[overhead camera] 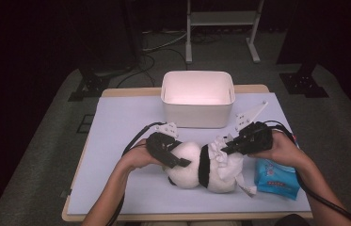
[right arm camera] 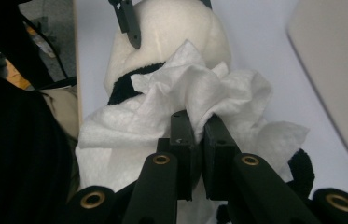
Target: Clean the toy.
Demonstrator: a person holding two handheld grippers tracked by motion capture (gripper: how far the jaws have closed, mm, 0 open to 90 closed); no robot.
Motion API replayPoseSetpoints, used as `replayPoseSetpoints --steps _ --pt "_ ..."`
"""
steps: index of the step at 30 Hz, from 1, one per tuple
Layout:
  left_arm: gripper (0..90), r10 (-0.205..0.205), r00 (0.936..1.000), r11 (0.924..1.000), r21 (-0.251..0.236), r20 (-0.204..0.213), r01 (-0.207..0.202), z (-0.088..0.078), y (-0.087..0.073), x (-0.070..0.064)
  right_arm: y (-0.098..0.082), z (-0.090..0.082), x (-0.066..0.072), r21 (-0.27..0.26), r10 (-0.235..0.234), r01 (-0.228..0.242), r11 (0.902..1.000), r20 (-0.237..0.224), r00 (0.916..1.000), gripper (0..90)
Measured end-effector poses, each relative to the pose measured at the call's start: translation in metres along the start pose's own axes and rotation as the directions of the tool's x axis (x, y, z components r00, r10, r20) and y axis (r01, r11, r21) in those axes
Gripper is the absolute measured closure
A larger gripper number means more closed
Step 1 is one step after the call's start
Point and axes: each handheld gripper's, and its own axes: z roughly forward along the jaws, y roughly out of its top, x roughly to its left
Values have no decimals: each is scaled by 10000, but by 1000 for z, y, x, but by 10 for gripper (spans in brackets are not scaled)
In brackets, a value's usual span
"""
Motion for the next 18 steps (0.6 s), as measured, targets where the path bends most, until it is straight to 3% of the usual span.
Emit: replayPoseSetpoints --steps 6,10,13,18 --pt "299 719 9953 9972 -158 -645 -730 -4 8 -7 16 -1 -7 -91 -114 117 9999 335 9994 834" --pt "288 653 9959 9979 0 -623 -654 -3 4 -11 18 7 -8 330 -143 132 9994 315 9994 832" --pt "257 322 9985 9992 -207 -447 -332 -2 -3 -15 11 11 -6 316 -130 130 9994 -3 9999 833" --pt "176 256 9992 9995 -198 -319 -262 -3 -6 -19 3 12 3 238 -236 244 9994 -327 9992 835"
